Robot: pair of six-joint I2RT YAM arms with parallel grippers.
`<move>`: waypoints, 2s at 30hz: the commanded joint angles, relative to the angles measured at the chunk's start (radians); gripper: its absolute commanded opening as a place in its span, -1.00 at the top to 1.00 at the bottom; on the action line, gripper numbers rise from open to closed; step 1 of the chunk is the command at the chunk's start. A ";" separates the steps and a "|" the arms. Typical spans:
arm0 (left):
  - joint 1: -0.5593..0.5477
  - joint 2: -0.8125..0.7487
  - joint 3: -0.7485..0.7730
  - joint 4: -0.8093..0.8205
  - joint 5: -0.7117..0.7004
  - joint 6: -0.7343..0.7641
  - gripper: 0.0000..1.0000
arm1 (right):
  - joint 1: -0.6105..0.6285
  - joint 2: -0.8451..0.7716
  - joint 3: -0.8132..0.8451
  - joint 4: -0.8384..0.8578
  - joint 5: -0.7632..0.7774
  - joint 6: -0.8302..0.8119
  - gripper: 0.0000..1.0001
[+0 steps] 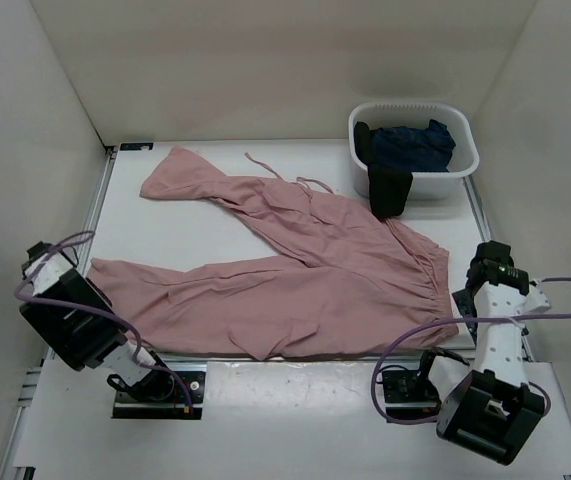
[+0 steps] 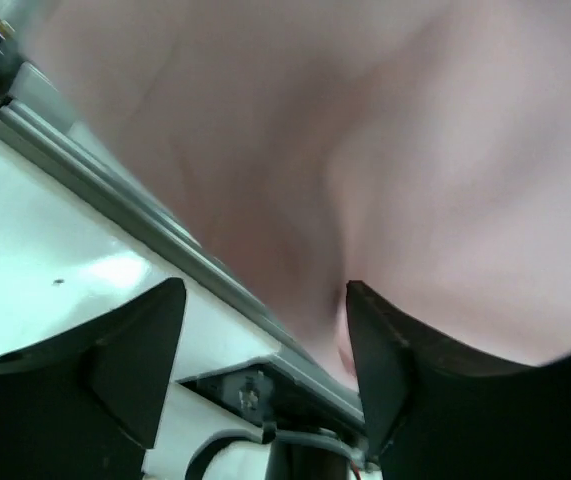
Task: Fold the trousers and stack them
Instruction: Flatten the trousers out
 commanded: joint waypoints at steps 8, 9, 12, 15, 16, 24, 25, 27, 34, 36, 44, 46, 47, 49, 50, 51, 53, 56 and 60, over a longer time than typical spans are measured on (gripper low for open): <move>-0.422 0.101 0.617 -0.121 0.154 0.002 -0.94 | 0.159 0.123 0.245 0.294 -0.174 -0.327 -0.75; -0.456 0.234 0.728 -0.121 0.143 0.002 -0.94 | 0.159 0.147 0.263 0.340 -0.206 -0.337 -0.75; -0.554 0.482 0.998 -0.121 0.124 0.002 -0.99 | 0.159 0.268 0.312 0.406 -0.321 -0.380 -0.75; -0.631 0.687 1.256 -0.110 0.068 0.002 -1.00 | 0.159 0.405 0.362 0.441 -0.373 -0.391 -0.78; -0.646 0.726 1.301 -0.095 0.057 0.002 -1.00 | 0.159 0.457 0.372 0.455 -0.373 -0.391 -0.78; -0.719 0.907 1.320 0.094 -0.117 0.002 -1.00 | 0.149 0.681 0.455 0.484 -0.410 -0.381 -0.78; -0.719 0.916 1.320 0.103 -0.108 0.002 -1.00 | 0.149 0.703 0.455 0.497 -0.401 -0.371 -0.78; -0.719 0.929 1.300 0.117 -0.108 0.002 -1.00 | 0.149 0.735 0.455 0.497 -0.387 -0.360 -0.78; -0.719 0.946 1.208 0.129 -0.098 0.002 0.72 | 0.149 0.810 0.478 0.497 -0.358 -0.338 -0.10; -0.709 0.900 1.123 0.138 -0.111 0.002 0.72 | 0.149 0.821 0.489 0.466 -0.337 -0.338 0.41; -0.594 0.481 0.675 0.138 -0.053 0.002 0.72 | 0.025 0.618 0.363 0.342 -0.284 -0.309 1.00; -0.603 0.374 0.569 0.138 -0.052 0.002 0.72 | 0.016 0.568 0.353 0.342 -0.315 -0.320 0.67; -0.604 0.349 0.555 0.138 -0.052 0.002 0.72 | 0.005 0.551 0.353 0.352 -0.327 -0.331 0.37; -0.613 0.338 0.591 0.138 -0.052 0.002 0.22 | 0.005 0.551 0.410 0.389 -0.423 -0.340 -0.05; -0.613 0.359 0.625 0.138 -0.037 0.002 -0.14 | 0.005 0.589 0.434 0.403 -0.457 -0.340 -0.34; -0.613 0.411 0.666 0.138 -0.025 0.002 -0.48 | 0.005 0.615 0.458 0.403 -0.476 -0.308 -0.43; -0.604 0.476 0.818 0.138 0.006 0.002 -0.88 | 0.005 0.696 0.520 0.412 -0.490 -0.266 -0.57; -0.578 0.643 1.071 0.109 0.105 0.002 -1.00 | 0.014 0.791 0.555 0.437 -0.467 -0.204 -0.63; -0.568 0.868 1.401 0.032 0.219 0.002 -1.00 | 0.039 0.887 0.607 0.440 -0.415 -0.194 -0.68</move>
